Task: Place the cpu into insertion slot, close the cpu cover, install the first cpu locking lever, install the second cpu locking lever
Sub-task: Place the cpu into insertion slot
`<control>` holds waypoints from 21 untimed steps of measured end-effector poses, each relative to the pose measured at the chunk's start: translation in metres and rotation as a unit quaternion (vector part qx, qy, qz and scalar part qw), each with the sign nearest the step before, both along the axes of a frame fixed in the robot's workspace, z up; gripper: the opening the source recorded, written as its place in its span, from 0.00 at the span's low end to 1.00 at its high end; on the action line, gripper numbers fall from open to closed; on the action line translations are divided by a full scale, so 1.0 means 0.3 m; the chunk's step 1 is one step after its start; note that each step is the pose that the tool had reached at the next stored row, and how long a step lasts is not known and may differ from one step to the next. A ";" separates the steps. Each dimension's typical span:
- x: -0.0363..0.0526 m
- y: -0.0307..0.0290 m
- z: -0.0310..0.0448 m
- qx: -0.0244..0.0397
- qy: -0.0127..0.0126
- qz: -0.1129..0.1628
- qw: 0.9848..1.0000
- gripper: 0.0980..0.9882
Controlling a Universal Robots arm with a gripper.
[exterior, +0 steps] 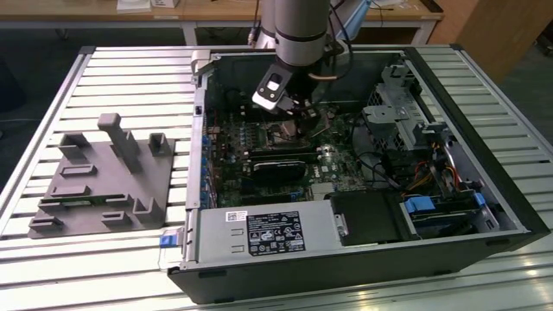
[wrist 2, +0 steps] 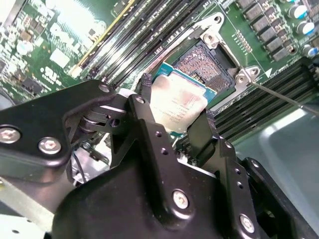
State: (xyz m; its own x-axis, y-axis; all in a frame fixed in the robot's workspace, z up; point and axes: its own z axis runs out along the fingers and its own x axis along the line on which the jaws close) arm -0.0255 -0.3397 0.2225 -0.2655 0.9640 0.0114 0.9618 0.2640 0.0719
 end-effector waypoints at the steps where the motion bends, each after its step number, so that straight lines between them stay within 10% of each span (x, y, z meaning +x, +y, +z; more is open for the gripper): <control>1: 0.000 0.001 0.000 0.000 0.000 -0.005 1.000 0.49; 21: -0.029 0.028 -0.020 0.000 0.000 -0.093 0.996 0.49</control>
State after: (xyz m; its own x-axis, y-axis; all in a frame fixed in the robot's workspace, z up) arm -0.0344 -0.3314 0.2165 -0.0826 0.9965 0.0113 0.9941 0.0816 0.0719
